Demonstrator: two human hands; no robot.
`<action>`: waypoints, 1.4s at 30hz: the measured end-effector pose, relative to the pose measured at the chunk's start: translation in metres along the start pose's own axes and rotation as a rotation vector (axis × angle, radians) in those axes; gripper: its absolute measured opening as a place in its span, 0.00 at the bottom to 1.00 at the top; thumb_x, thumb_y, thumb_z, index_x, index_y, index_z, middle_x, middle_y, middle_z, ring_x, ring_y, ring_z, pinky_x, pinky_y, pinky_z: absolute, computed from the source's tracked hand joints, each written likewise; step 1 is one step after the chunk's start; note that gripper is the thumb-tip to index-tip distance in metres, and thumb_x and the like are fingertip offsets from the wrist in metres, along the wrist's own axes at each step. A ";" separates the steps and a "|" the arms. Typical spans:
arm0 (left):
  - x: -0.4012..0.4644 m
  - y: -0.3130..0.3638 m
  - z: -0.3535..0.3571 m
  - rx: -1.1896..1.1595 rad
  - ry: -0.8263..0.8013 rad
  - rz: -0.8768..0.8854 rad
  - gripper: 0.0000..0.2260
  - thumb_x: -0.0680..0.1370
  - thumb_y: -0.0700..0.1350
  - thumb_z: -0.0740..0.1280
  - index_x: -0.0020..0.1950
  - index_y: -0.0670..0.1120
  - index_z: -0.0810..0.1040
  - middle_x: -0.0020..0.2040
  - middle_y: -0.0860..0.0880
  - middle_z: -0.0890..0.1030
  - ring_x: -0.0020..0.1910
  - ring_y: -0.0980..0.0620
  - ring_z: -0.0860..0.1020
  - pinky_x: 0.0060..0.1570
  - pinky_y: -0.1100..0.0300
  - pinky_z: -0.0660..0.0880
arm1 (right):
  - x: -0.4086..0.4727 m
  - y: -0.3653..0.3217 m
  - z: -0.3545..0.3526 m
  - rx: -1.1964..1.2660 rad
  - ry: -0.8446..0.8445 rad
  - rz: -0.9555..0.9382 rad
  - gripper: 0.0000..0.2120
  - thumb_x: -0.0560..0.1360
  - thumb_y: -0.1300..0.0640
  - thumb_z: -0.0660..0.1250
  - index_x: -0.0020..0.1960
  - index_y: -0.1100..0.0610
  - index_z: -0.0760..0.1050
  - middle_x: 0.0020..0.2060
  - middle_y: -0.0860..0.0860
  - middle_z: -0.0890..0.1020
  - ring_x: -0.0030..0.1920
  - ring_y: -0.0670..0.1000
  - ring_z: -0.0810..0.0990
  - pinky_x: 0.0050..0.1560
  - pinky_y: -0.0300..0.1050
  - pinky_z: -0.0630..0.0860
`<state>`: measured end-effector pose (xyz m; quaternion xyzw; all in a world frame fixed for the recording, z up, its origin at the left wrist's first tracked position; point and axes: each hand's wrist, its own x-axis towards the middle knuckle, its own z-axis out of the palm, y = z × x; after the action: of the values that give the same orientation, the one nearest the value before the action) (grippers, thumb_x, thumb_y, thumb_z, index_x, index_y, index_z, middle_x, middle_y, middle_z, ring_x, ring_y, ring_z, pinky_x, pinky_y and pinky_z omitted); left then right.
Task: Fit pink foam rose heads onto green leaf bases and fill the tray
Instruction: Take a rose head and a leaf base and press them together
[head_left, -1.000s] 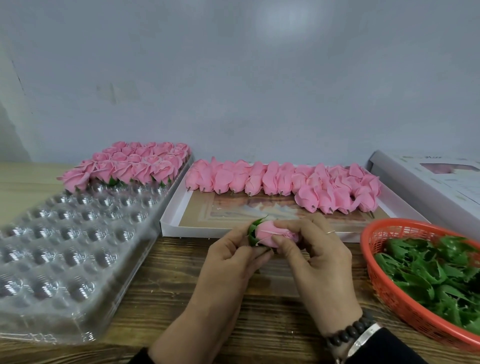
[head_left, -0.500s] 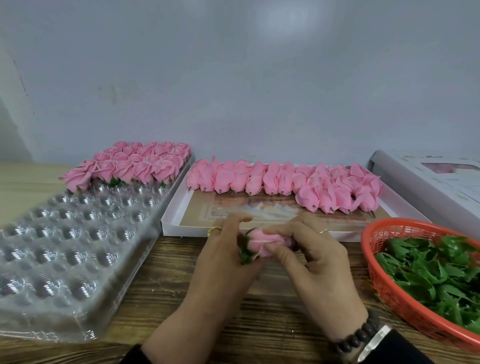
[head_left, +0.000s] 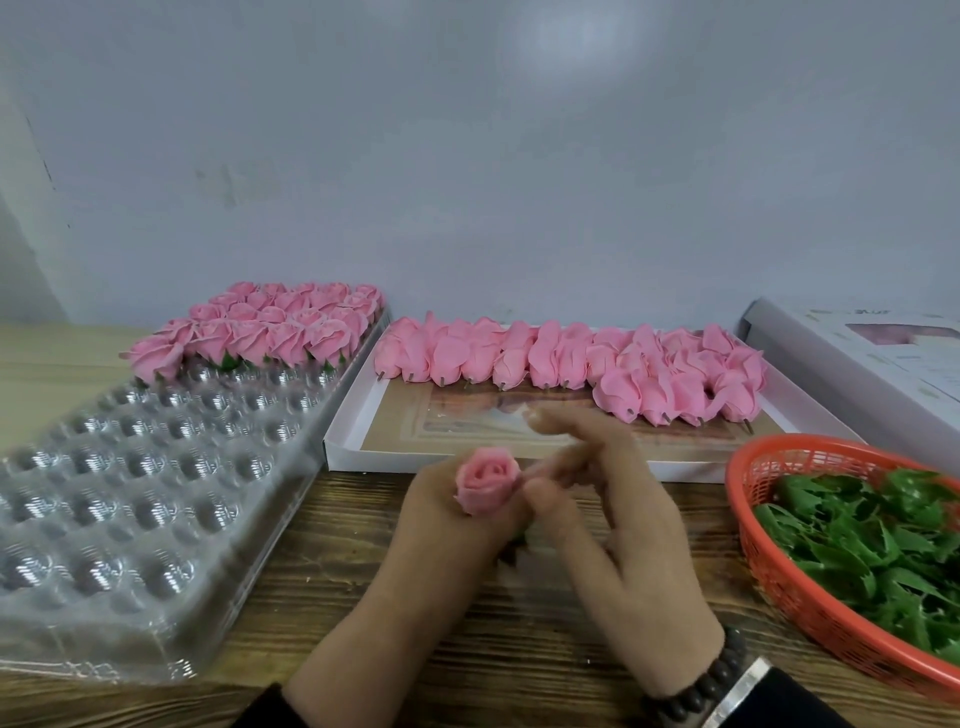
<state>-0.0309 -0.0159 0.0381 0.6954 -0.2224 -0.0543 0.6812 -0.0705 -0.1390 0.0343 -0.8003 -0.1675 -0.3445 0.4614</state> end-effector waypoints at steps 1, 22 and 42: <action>0.000 0.001 0.001 -0.141 0.018 -0.017 0.02 0.69 0.43 0.73 0.39 0.45 0.83 0.39 0.42 0.84 0.40 0.47 0.82 0.41 0.54 0.80 | -0.001 0.002 0.001 0.040 0.065 0.029 0.14 0.74 0.51 0.61 0.59 0.46 0.69 0.48 0.41 0.77 0.46 0.43 0.78 0.47 0.32 0.73; 0.007 0.003 0.002 -0.713 -0.104 -0.257 0.20 0.54 0.54 0.81 0.40 0.45 0.84 0.53 0.43 0.82 0.54 0.44 0.80 0.57 0.47 0.76 | 0.006 0.004 0.020 0.484 -0.070 0.455 0.10 0.64 0.57 0.70 0.44 0.57 0.76 0.33 0.52 0.78 0.35 0.50 0.73 0.39 0.42 0.70; 0.007 -0.002 -0.004 -0.693 -0.052 -0.330 0.31 0.46 0.53 0.83 0.43 0.38 0.83 0.52 0.35 0.80 0.49 0.36 0.75 0.52 0.44 0.62 | 0.008 -0.001 0.021 0.618 -0.096 0.577 0.13 0.59 0.62 0.71 0.42 0.64 0.77 0.26 0.58 0.74 0.25 0.48 0.74 0.29 0.36 0.72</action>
<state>-0.0223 -0.0148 0.0379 0.4488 -0.0931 -0.2525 0.8521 -0.0565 -0.1208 0.0333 -0.6537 -0.0532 -0.0970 0.7486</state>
